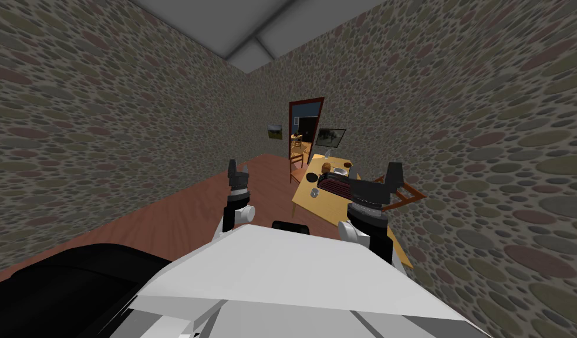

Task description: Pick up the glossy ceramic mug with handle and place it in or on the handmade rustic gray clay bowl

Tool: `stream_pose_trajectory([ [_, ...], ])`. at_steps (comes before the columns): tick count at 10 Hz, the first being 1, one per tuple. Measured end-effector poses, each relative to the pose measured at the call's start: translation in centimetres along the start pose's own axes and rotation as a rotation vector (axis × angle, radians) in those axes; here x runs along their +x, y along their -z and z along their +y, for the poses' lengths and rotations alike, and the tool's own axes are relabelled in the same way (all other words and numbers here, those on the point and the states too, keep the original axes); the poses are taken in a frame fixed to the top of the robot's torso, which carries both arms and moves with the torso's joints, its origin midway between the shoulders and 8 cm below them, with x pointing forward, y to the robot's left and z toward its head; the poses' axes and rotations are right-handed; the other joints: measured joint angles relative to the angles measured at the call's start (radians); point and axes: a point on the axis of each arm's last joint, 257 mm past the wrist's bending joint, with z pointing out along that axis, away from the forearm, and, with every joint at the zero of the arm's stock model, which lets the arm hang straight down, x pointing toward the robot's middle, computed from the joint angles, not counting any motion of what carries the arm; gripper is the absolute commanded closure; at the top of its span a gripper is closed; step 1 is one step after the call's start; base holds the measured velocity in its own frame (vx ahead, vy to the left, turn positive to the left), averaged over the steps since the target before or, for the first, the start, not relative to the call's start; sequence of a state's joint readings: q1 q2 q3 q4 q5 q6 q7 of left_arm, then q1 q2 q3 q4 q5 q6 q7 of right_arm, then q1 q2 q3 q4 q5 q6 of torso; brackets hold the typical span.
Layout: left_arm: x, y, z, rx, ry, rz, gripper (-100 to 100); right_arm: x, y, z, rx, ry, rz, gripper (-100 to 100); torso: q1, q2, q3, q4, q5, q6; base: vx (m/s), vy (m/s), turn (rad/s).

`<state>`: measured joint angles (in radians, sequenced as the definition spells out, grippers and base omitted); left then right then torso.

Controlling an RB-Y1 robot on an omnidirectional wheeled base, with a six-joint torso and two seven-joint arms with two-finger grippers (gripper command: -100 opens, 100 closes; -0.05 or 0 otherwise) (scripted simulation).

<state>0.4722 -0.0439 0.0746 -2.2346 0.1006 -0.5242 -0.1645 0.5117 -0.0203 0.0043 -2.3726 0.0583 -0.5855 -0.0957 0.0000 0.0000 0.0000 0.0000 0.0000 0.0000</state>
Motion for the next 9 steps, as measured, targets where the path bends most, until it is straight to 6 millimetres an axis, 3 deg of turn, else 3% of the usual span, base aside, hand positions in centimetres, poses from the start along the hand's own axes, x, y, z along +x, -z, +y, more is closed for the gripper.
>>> stream_pose_trajectory([
  [9, 0.0, 0.0, 0.0, 0.000, 0.000, 0.000, 0, 6.3, 1.0, -7.3, 0.081, 0.167, 0.263, -100, 0.000, 0.001, 0.000, 0.000, 0.000, 0.000, -0.033, 0.032, 0.034],
])
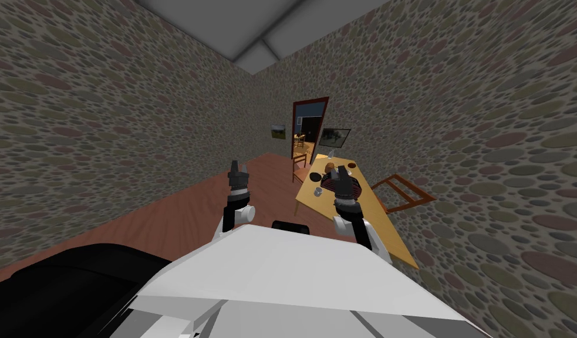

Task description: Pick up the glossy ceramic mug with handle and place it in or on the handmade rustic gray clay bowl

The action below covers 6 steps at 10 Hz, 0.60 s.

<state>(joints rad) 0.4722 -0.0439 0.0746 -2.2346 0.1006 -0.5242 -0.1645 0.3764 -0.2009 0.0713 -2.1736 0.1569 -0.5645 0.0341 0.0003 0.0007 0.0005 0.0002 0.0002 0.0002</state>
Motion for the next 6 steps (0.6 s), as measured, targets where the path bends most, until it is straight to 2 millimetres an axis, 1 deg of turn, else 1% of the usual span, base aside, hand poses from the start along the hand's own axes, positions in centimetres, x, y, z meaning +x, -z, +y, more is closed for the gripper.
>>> stream_pose_trajectory([
  [1, 0.0, 0.0, 0.0, 0.000, 0.000, 0.000, 0, 0.7, 0.0, -0.7, 0.004, 0.020, 0.026, -100, 0.000, -0.001, 0.000, 0.000, 0.000, 0.000, -0.001, 0.007, 0.037],
  [2, 0.0, 0.0, 0.0, 0.000, 0.000, 0.000, 0, 1.7, -0.1, -1.8, 0.009, 0.048, 0.061, -100, 0.000, -0.001, -0.001, 0.000, 0.000, 0.000, -0.042, 0.014, 0.087],
  [3, 0.0, 0.0, 0.0, 0.000, 0.000, 0.000, 0, 2.8, 0.0, -2.4, 0.015, 0.083, 0.102, -100, 0.000, 0.001, 0.000, 0.000, 0.000, 0.000, -0.048, 0.021, 0.078],
  [5, 0.0, 0.0, 0.0, 0.000, 0.000, 0.000, 0, 3.6, -0.1, -3.4, 0.025, 0.107, 0.127, -100, 0.000, 0.001, 0.001, 0.000, 0.000, 0.000, -0.013, 0.010, 0.029],
  [6, 0.0, 0.0, 0.0, 0.000, 0.000, 0.000, 0, 4.3, -0.1, -4.1, 0.029, 0.128, 0.152, -100, 0.000, 0.000, 0.000, 0.000, 0.000, 0.000, -0.011, 0.013, 0.036],
])
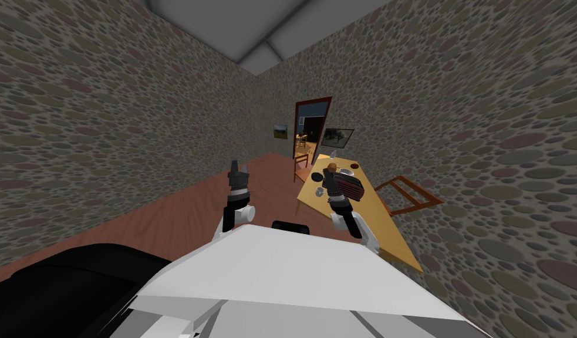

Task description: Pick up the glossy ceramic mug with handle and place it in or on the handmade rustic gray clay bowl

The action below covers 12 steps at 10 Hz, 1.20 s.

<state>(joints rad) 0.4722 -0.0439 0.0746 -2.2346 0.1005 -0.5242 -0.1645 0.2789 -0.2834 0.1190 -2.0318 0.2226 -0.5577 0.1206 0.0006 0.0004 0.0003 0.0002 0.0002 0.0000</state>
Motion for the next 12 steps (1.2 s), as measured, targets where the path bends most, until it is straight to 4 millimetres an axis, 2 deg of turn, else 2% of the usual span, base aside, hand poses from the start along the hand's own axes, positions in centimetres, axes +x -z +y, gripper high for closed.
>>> stream_pose_trajectory([
  [2, 0.0, 0.0, 0.0, 0.000, 0.000, 0.000, 0, 0.5, 0.0, -0.5, 0.004, 0.020, 0.019, -100, -0.001, 0.002, 0.001, 0.000, 0.000, 0.000, -0.027, 0.003, 0.002],
  [9, 0.0, 0.0, 0.0, 0.000, 0.000, 0.000, 0, 0.5, 0.0, -0.5, 0.004, 0.021, 0.021, -100, -0.001, 0.000, 0.000, 0.000, 0.000, 0.000, 0.002, 0.002, 0.008],
  [12, 0.0, 0.0, 0.0, 0.000, 0.000, 0.000, 0, 2.0, 0.0, -1.9, 0.015, 0.075, 0.077, -100, -0.001, -0.001, 0.000, 0.000, 0.000, 0.000, 0.004, 0.006, 0.021],
])
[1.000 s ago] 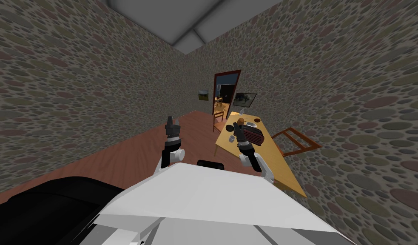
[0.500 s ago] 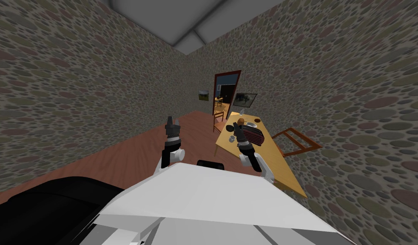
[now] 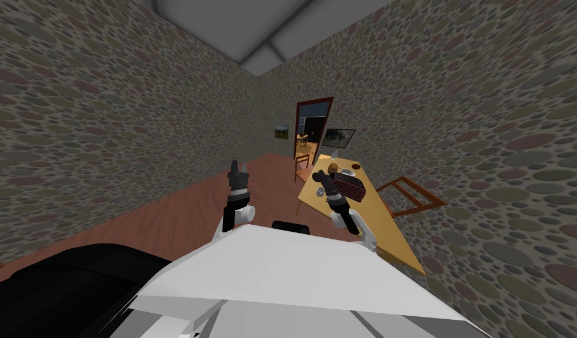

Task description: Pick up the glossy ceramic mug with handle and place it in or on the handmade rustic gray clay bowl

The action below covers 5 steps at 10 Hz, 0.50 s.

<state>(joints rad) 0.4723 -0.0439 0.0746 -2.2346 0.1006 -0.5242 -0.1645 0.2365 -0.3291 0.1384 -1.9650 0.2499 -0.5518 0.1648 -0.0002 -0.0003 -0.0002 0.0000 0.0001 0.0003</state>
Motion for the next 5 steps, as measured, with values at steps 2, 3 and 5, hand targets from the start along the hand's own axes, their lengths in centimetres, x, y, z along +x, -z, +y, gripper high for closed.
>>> stream_pose_trajectory([
  [2, 0.0, 0.0, 0.0, 0.000, 0.000, 0.000, 0, 1.3, -0.1, -0.9, 0.007, 0.044, 0.043, -100, 0.001, 0.001, 0.000, 0.000, 0.000, 0.000, -0.034, 0.007, 0.050],
  [3, 0.0, 0.0, 0.0, 0.000, 0.000, 0.000, 0, 1.5, -0.1, -1.2, 0.009, 0.057, 0.054, -100, 0.000, 0.003, 0.002, 0.001, 0.000, 0.000, -0.055, 0.006, 0.048],
  [5, 0.0, 0.0, 0.0, 0.000, 0.000, 0.000, 0, 2.1, -0.1, -1.9, 0.012, 0.086, 0.080, -100, 0.001, 0.004, 0.002, 0.001, 0.000, 0.000, -0.048, 0.010, 0.034],
])
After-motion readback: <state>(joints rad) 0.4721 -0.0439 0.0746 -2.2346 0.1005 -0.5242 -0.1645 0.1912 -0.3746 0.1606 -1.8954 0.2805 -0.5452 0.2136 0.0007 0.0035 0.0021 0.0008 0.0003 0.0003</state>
